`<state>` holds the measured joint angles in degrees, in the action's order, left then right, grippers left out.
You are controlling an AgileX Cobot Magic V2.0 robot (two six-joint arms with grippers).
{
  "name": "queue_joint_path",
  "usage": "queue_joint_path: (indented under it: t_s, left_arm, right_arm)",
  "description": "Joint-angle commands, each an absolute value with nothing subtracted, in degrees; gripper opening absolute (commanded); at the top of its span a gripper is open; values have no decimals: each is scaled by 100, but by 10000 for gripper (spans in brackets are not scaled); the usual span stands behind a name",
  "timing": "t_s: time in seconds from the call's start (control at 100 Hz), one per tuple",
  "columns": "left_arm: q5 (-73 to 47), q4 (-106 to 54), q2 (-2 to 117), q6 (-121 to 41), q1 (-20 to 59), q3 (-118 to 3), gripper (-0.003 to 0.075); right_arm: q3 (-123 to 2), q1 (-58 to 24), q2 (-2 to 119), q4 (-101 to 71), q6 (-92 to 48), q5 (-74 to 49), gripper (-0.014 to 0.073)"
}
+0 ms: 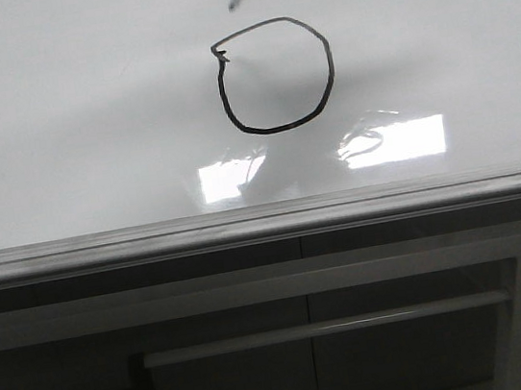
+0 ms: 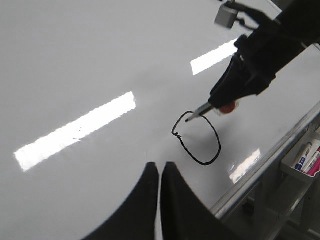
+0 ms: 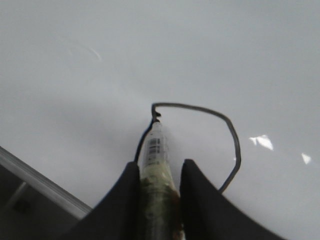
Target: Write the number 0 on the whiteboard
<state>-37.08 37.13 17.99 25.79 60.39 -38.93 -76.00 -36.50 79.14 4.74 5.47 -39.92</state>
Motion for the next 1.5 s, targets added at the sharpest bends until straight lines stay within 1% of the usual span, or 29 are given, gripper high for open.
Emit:
queue_joint_path:
  t_s: [0.0,0.22,0.29,0.36,0.41,0.48,0.51,0.55,0.72,0.85,1.09,1.31,1.49]
  left_arm:
    - [-3297,3830,1860,2640,6067,-4026,-20]
    - [-3284,3830,1945,2640,6067,-4026,-18]
    - [-3284,3818,2079,2629,6067,-4059,6]
    - [-3284,3644,2279,2426,6067,-4136,92]
    - [-3284,3398,2459,2172,6067,-4229,196]
    - [-3284,2928,2740,1710,6067,-4398,320]
    - [-3284,2656,2883,1498,6067,-4474,350]
    - [-3316,2348,3021,1095,6067,-4599,370]
    - [-3842,330,3654,-1060,6067,-5122,368]
    - [-4432,-739,4023,-2172,6067,-5442,368]
    - [-4494,-948,4233,-2203,6067,-5656,368]
    - [-4880,-1007,4361,-2203,6067,-5656,368]
    - [-4869,-1007,4514,-2203,6067,-5656,368]
  right_arm:
    - [-8081,-3612,7418,410,374,-3809,-50]
    - [-8262,-3612,7004,364,264,-4035,-50]
    - [-8262,-3664,6999,162,-147,-4351,-50]
    - [-8262,-3782,7045,-144,-687,-4684,-50]
    - [-8262,-3924,7061,-330,-1040,-4870,-50]
    - [-8262,-4168,7083,-567,-1516,-5000,-50]
    - [-8262,-4292,7083,-635,-1733,-5027,-50]
    - [-8262,-4510,7083,-703,-2043,-5053,-50]
    - [-8262,-5447,7121,-706,-2761,-5096,-50]
    - [-8262,-5802,7229,-706,-2762,-5096,-50]
    - [-8262,-6186,7408,-716,-2762,-4953,-50]
    - [-8262,-6242,7419,-942,-2762,-4696,-50]
    - [-8262,-6242,7419,-979,-2762,-4716,-50]
